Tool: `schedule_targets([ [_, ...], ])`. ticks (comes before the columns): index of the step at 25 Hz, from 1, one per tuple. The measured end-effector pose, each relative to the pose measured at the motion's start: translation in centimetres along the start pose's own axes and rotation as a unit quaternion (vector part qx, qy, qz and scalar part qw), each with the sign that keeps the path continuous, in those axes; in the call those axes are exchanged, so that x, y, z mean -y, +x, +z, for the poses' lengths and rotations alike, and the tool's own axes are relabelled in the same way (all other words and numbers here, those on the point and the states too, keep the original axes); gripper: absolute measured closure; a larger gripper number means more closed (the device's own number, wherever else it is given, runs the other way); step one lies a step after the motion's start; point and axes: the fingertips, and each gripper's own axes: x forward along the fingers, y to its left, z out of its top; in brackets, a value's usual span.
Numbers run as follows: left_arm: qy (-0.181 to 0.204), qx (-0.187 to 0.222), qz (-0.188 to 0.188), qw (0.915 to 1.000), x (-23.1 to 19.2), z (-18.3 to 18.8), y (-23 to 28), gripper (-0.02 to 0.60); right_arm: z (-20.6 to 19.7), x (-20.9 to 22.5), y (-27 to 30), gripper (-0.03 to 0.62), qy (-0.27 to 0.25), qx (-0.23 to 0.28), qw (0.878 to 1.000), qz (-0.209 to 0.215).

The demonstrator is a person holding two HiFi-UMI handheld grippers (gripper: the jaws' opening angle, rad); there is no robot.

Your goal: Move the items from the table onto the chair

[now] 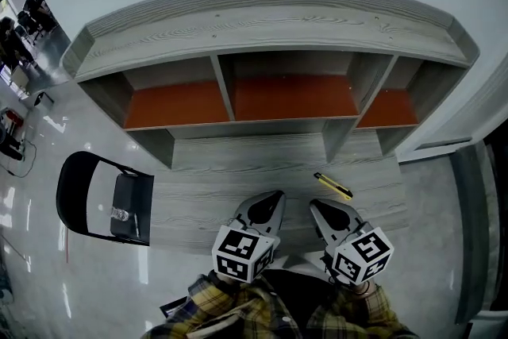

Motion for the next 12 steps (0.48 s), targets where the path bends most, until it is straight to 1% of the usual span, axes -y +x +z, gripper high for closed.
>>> schedule_targets([
  [3, 0.004, 0.002, -0.002, 1.0, -0.5, 0.4, -0.4, 0.578, 0.3, -0.8, 0.3, 0.577, -0.006, 0.004, 1.0, -0.001],
  [9, 0.014, -0.009, -0.016, 0.9997, -0.8, 0.5, -0.9, 0.578, 0.3, -1.6, 1.0, 0.577, 0.006, 0.004, 1.0, -0.003],
  [12, 0.014, -0.006, -0.017, 0.9997, -0.9, 0.6, -1.2, 0.578, 0.2, -2.0, 1.2, 0.577, 0.006, 0.004, 1.0, -0.004],
])
